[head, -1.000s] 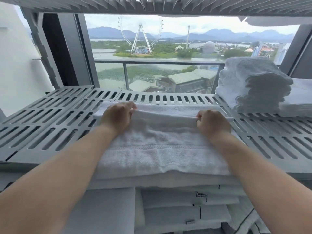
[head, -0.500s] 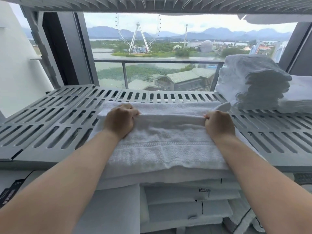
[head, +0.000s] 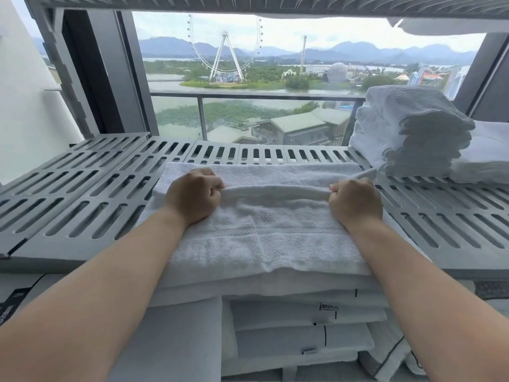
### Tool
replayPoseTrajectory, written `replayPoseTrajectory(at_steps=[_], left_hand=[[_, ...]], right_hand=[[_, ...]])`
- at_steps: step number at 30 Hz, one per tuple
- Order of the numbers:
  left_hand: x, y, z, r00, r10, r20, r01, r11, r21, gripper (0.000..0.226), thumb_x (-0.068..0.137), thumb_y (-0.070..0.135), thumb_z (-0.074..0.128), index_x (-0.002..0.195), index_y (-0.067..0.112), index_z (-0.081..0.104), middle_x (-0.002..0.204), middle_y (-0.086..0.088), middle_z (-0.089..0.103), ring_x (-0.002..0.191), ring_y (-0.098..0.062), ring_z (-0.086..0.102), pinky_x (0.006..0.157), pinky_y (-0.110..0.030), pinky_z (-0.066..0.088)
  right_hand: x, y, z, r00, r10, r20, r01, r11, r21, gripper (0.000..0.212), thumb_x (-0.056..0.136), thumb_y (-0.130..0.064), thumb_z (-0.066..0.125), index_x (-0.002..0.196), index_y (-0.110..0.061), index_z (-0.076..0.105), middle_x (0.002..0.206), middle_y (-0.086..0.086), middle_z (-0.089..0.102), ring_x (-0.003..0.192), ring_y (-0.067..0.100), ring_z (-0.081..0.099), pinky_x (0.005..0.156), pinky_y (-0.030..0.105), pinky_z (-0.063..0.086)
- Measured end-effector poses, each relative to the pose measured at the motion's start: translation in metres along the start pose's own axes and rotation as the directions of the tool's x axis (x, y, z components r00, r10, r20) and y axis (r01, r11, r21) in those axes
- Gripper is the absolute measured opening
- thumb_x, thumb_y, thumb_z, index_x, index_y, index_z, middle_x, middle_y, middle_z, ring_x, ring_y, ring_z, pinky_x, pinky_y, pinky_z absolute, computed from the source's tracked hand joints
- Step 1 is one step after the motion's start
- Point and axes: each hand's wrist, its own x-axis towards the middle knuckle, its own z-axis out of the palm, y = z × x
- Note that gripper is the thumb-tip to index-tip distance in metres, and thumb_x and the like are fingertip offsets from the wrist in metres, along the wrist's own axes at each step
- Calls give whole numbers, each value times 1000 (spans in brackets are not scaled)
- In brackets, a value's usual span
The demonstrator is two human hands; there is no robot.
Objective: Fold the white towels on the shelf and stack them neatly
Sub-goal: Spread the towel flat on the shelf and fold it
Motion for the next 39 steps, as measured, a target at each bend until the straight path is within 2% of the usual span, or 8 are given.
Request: replayPoseTrajectory(at_steps=[8,13,19,21,24,28,31,39], left_hand=[[2,-3,1,999,44,-13,-44,999,2,22,93,19,57,86,19,78,83,7,71,71,-16,64,60,-31,54],[3,-6,5,996,28,-84,-17,992,121,28,96,25,55,73,16,69,62,7,61,55,-18,59,53,-26,49],[20,7,1,975,92,-203,-62,987,149,36,100,26,49,69,15,62,56,8,50,44,-12,49,47,-26,51],[34,19,5,985,79,-155,-61,992,114,30,100,32,49,84,16,68,72,2,66,57,-16,61,54,-31,57],[55,30,22,990,-117,83,114,993,40,38,100,47,45,124,22,62,118,-2,68,103,-22,65,84,-42,56],[58,18,42,841,-327,431,248,941,230,69,97,69,24,156,35,27,165,-1,25,152,-26,20,121,-59,10],[56,7,51,784,-410,466,286,905,315,76,89,80,11,157,47,9,169,6,1,155,-25,-5,115,-65,-15],[54,5,53,785,-421,454,297,900,320,78,85,83,8,156,49,6,169,9,-2,155,-25,-5,116,-67,-10]], right_hand=[[-4,-5,-4,981,-131,-142,111,983,-144,27,92,-12,53,95,-14,80,89,10,74,100,31,54,93,43,41],[-2,-20,-5,913,-364,-184,363,931,-43,21,92,-14,58,98,-16,78,96,5,76,97,26,61,93,40,42],[21,-63,-4,927,-373,-34,374,912,167,21,97,-26,59,103,-14,75,93,7,75,93,28,67,89,37,50],[32,-77,1,922,-384,52,365,906,216,23,97,-27,59,110,-17,74,107,6,75,104,27,65,97,40,50],[45,-92,13,898,-365,243,312,922,230,42,94,-42,60,133,-26,60,137,8,60,129,27,51,110,46,40],[40,-97,39,809,-334,484,341,937,77,76,90,-74,38,155,-37,27,165,5,22,152,26,17,122,49,15],[39,-94,49,782,-344,520,365,929,65,83,85,-83,19,157,-41,13,168,0,6,154,23,1,123,49,1],[48,-77,50,825,-311,471,326,944,52,77,92,-74,21,158,-35,17,168,-3,10,154,18,5,124,46,1]])
